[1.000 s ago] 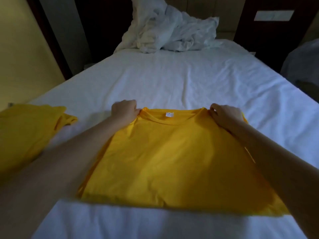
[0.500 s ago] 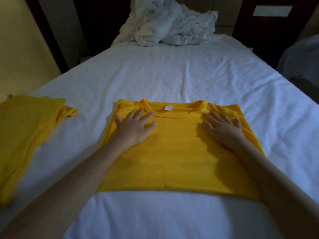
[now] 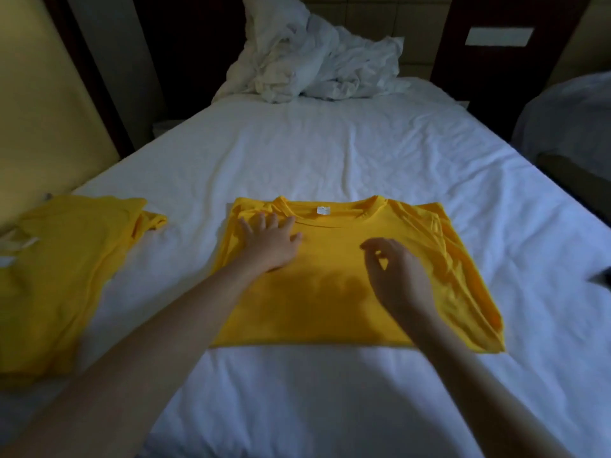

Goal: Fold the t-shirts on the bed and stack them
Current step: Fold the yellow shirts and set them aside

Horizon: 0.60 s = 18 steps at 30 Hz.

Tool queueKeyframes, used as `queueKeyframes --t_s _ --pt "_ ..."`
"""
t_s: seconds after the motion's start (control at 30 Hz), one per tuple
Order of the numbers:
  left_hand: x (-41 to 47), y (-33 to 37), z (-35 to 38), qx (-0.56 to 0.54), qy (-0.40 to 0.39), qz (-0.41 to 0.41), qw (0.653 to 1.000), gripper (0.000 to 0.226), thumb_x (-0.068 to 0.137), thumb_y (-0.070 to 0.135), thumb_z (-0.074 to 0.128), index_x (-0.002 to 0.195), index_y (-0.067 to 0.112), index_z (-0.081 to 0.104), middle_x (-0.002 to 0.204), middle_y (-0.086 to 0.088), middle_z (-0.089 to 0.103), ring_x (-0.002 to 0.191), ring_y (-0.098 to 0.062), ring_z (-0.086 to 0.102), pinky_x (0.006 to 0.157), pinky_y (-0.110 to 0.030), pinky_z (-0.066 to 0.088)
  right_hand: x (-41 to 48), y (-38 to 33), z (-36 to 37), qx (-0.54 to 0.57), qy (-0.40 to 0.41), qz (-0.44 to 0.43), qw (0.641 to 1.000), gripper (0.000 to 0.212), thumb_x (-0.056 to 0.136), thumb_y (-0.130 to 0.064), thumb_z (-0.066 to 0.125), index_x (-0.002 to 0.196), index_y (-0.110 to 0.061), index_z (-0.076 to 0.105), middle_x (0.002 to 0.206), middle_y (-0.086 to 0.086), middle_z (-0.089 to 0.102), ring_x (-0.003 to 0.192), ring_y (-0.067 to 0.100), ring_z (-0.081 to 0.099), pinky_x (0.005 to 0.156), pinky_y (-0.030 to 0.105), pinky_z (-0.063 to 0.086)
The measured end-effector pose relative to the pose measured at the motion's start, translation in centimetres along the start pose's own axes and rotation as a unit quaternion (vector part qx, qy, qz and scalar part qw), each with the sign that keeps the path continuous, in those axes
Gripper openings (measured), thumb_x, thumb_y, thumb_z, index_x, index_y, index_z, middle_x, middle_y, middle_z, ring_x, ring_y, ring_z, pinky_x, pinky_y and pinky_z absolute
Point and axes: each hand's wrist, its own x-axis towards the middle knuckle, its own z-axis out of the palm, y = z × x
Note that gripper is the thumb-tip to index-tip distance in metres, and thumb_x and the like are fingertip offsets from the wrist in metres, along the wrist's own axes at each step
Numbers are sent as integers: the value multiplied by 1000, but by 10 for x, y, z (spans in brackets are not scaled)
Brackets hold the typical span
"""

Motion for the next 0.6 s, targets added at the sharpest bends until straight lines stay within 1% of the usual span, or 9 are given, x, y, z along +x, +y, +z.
queueKeyframes --t_s 0.13,0.23,0.27,0.33,0.4,0.43,0.5,0.57,0.6 --pt "5 27 3 -64 94 54 992 58 97 49 35 147 20 27 157 -6 17 145 -24 8 117 -46 4 -55 -43 -11 69 -74 87 991 3 86 -18 59 83 -18 60 79 -5 63 75 18 58 67 31 41" --pt "20 46 -5 -107 122 122 979 63 94 50 45 144 15 31 155 -3 23 144 -17 14 115 -38 8 -77 -47 -2 162 -162 248 941 11 83 -21 58 79 -11 56 68 2 59 70 24 60 72 44 52" --pt "27 52 -9 -99 106 140 980 70 93 54 45 147 13 26 157 -3 19 145 -16 10 116 -38 6 -84 -52 1 198 -166 296 919 15 80 -24 59 82 -10 53 71 7 59 73 26 61 75 49 52" --pt "38 61 -12 -59 40 161 984 86 89 65 39 151 13 9 160 -2 5 147 -17 0 118 -40 -1 -94 -58 8 239 -126 346 898 46 65 -40 58 99 -13 42 97 15 56 95 33 60 86 51 49" --pt "45 66 -7 -34 -11 156 987 95 85 74 35 152 15 2 160 -2 1 147 -19 0 118 -42 -1 -98 -64 9 271 -65 388 878 70 58 -38 58 118 -12 34 118 12 39 106 31 53 92 40 46" --pt "46 67 -3 -29 -13 150 988 97 83 77 34 152 16 4 160 -2 4 147 -20 3 118 -43 3 -101 -65 10 300 -27 417 858 71 64 -30 62 125 -10 31 120 9 32 100 24 54 86 29 45" --pt "43 68 4 -25 19 141 990 95 82 78 33 151 16 11 159 -2 12 145 -21 12 116 -44 9 -111 -61 16 360 14 453 815 65 77 -16 62 133 -6 29 127 13 34 94 14 52 64 12 42" --pt "37 67 5 -22 46 135 990 91 82 77 35 148 16 20 155 -4 21 141 -25 20 113 -45 18 -121 -61 26 429 83 487 757 63 83 -12 57 138 2 28 135 26 35 100 24 48 59 3 39" --pt "33 66 4 -17 54 131 990 89 82 76 35 146 16 24 152 -6 26 138 -27 26 111 -45 23 -122 -65 28 472 109 489 725 61 87 -10 55 138 4 27 138 28 33 100 22 44 61 0 37"
